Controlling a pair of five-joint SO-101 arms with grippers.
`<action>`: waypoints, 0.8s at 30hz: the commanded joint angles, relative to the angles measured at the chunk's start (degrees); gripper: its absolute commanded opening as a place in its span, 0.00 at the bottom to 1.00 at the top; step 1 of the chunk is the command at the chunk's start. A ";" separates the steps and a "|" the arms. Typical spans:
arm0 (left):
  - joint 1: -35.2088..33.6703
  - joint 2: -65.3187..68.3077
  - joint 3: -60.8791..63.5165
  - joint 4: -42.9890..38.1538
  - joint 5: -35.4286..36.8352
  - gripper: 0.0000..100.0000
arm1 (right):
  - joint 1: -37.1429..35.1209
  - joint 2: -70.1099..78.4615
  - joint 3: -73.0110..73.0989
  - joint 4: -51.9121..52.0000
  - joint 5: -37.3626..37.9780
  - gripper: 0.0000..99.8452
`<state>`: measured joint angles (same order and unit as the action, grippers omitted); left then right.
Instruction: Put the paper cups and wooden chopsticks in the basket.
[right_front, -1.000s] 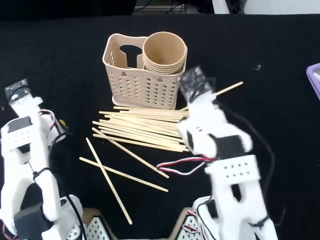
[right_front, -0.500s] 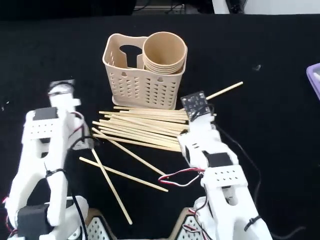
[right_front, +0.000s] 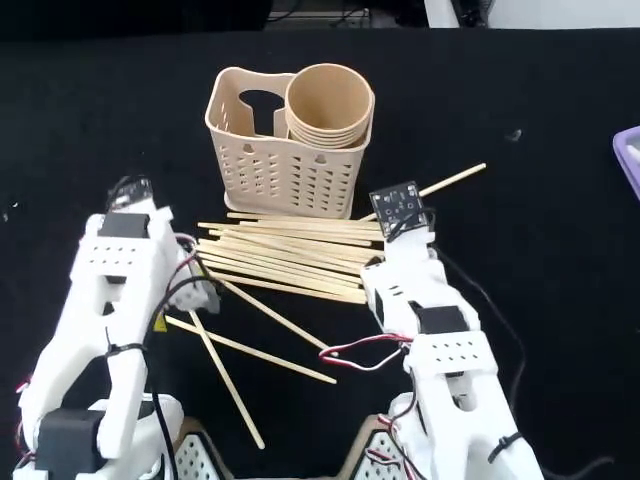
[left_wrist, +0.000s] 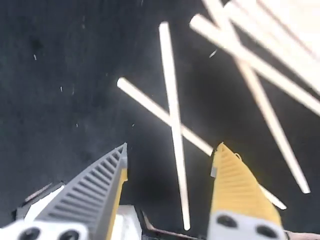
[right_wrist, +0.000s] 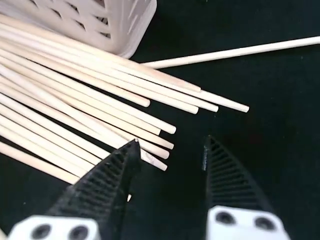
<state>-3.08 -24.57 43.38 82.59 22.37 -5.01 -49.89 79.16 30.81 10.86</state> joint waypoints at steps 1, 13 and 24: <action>0.66 -0.88 3.56 -4.31 1.14 0.27 | 0.88 -1.63 -0.40 -1.14 -0.18 0.21; 0.57 -0.88 14.29 -18.55 1.23 0.27 | 0.79 -1.63 -0.31 -1.14 -0.18 0.21; 1.01 -0.88 15.34 -18.55 0.79 0.24 | 0.79 -1.63 -0.31 -1.14 -0.18 0.21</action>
<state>-2.90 -24.57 58.42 64.22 23.16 -5.01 -49.89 79.16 30.81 10.86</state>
